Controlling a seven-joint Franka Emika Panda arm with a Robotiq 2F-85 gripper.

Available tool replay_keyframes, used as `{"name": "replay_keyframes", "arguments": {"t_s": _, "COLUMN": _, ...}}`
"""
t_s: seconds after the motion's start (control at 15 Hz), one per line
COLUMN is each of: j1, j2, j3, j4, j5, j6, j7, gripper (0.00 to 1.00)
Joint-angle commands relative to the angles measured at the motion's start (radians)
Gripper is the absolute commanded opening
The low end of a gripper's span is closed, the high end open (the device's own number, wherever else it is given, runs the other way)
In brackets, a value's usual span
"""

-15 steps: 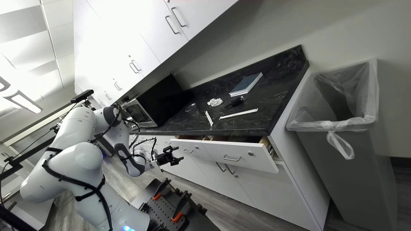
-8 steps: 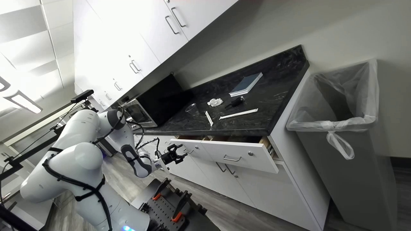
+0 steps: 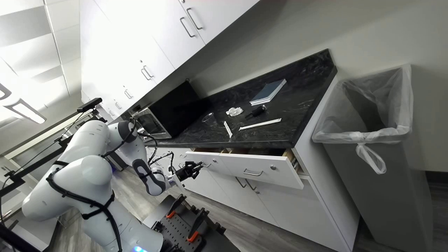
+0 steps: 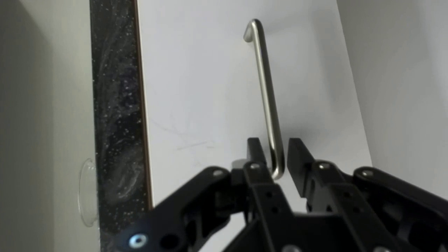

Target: Open the second top drawer below the countertop

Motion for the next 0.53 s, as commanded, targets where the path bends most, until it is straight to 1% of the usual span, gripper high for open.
{"name": "replay_keyframes", "arguments": {"t_s": 0.0, "j1": -0.011, "j2": 0.010, "j3": 0.019, "j4": 0.003, "j5": -0.009, "j6": -0.020, "j7": 0.001, "gripper": 0.00}}
{"name": "replay_keyframes", "arguments": {"t_s": 0.2, "j1": -0.014, "j2": 0.005, "j3": 0.028, "j4": -0.009, "j5": -0.002, "j6": -0.024, "j7": -0.002, "gripper": 0.03}}
{"name": "replay_keyframes", "arguments": {"t_s": 0.47, "j1": -0.001, "j2": 0.000, "j3": 0.056, "j4": -0.046, "j5": 0.010, "j6": -0.036, "j7": 0.021, "gripper": 0.03}}
